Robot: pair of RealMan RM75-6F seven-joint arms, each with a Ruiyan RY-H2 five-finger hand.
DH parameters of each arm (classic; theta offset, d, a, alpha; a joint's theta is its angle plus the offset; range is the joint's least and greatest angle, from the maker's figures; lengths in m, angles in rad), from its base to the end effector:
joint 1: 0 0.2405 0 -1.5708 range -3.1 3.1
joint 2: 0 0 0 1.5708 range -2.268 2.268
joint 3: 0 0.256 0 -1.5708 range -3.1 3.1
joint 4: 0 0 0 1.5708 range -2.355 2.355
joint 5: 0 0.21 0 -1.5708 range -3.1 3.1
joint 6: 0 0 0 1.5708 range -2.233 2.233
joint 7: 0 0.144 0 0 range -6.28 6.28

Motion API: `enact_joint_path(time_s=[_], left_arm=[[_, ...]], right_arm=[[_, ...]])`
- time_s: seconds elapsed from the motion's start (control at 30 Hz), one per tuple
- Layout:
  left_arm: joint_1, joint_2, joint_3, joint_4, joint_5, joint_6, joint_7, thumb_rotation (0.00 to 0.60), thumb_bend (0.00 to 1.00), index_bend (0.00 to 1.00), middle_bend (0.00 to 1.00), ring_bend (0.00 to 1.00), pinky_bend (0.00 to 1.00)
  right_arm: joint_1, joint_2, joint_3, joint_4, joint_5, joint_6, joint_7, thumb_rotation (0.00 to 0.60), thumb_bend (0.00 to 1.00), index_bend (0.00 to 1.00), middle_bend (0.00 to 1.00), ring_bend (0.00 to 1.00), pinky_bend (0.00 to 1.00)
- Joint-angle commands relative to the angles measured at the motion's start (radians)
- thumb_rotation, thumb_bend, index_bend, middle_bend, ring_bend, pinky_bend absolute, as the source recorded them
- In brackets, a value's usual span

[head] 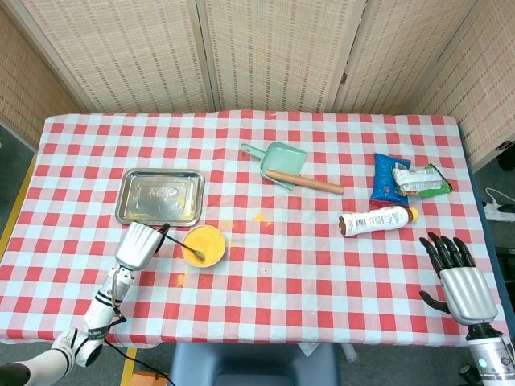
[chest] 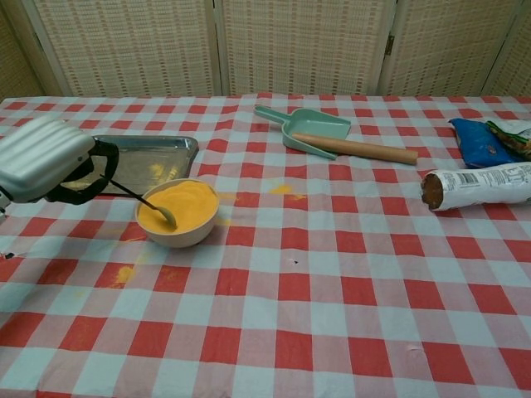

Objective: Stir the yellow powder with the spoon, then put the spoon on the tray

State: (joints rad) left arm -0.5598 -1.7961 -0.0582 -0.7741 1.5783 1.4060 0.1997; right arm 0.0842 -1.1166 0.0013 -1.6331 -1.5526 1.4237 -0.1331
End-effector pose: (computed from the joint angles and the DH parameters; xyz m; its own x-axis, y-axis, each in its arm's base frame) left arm -0.2390 0.3284 -0.0055 0.6517 -0.2573 0.7135 0.6136 -0.3741 -0.6954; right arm -0.3075 -0.1692 0.1404 0.5053 -0.1042 0.8566 -0.8629 -0.0742 0.5000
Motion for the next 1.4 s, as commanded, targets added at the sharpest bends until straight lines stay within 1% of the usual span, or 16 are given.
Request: enact_joint_path(time_s=[0.03, 0.13, 0.3, 0.43, 0.53, 0.7, 0.77, 0.87, 1.0, 1.17, 1.4], left_arm=[[0.008, 0.020, -0.018, -0.055, -0.007, 0.027, 0.063, 0.600, 0.63, 0.72, 1.00, 1.00, 1.00], [0.013, 0.032, -0.033, -0.119, -0.019, 0.036, 0.153, 0.600, 0.69, 0.75, 1.00, 1.00, 1.00], [0.014, 0.046, -0.065, -0.232, -0.058, 0.024, 0.350, 0.600, 0.71, 0.78, 1.00, 1.00, 1.00], [0.015, 0.045, -0.074, -0.258, -0.069, 0.021, 0.410, 0.600, 0.72, 0.79, 1.00, 1.00, 1.00], [0.013, 0.034, -0.089, -0.298, -0.081, 0.034, 0.543, 0.600, 0.73, 0.79, 1.00, 1.00, 1.00], [0.022, 0.041, -0.099, -0.444, -0.103, 0.042, 0.755, 0.600, 0.75, 0.80, 1.00, 1.00, 1.00], [0.023, 0.045, -0.107, -0.485, -0.113, 0.046, 0.827, 0.600, 0.78, 0.80, 1.00, 1.00, 1.00], [0.021, 0.039, -0.119, -0.514, -0.132, 0.045, 0.906, 0.600, 0.80, 0.81, 1.00, 1.00, 1.00], [0.009, 0.009, -0.141, -0.512, -0.169, 0.032, 0.980, 0.600, 0.86, 0.82, 1.00, 1.00, 1.00], [-0.014, -0.022, -0.165, -0.503, -0.183, 0.027, 1.006, 0.600, 0.86, 0.83, 1.00, 1.00, 1.00], [-0.034, -0.054, -0.170, -0.464, -0.211, 0.005, 1.040, 0.600, 0.86, 0.83, 1.00, 1.00, 1.00]], right_arm=[[-0.001, 0.003, -0.002, -0.002, -0.003, 0.002, 0.003, 0.600, 0.09, 0.00, 0.00, 0.00, 0.00], [-0.001, 0.009, -0.005, -0.007, -0.010, 0.003, 0.011, 0.600, 0.09, 0.00, 0.00, 0.00, 0.00], [-0.004, 0.023, -0.008, -0.013, -0.023, 0.014, 0.035, 0.600, 0.09, 0.00, 0.00, 0.00, 0.00], [-0.005, 0.028, -0.009, -0.014, -0.026, 0.016, 0.043, 0.600, 0.09, 0.00, 0.00, 0.00, 0.00], [-0.006, 0.039, -0.013, -0.017, -0.034, 0.019, 0.062, 0.600, 0.09, 0.00, 0.00, 0.00, 0.00], [-0.008, 0.073, -0.036, -0.028, -0.073, 0.023, 0.130, 0.600, 0.09, 0.00, 0.00, 0.00, 0.00], [-0.002, 0.095, -0.054, -0.036, -0.101, 0.012, 0.184, 0.600, 0.09, 0.00, 0.00, 0.00, 0.00], [-0.005, 0.107, -0.058, -0.031, -0.117, 0.024, 0.200, 0.600, 0.09, 0.00, 0.00, 0.00, 0.00], [-0.010, 0.103, -0.050, -0.030, -0.102, 0.034, 0.187, 0.600, 0.09, 0.00, 0.00, 0.00, 0.00], [-0.007, 0.103, -0.045, -0.031, -0.086, 0.023, 0.181, 0.600, 0.09, 0.00, 0.00, 0.00, 0.00], [-0.008, 0.103, -0.041, -0.033, -0.078, 0.021, 0.175, 0.600, 0.09, 0.00, 0.00, 0.00, 0.00]])
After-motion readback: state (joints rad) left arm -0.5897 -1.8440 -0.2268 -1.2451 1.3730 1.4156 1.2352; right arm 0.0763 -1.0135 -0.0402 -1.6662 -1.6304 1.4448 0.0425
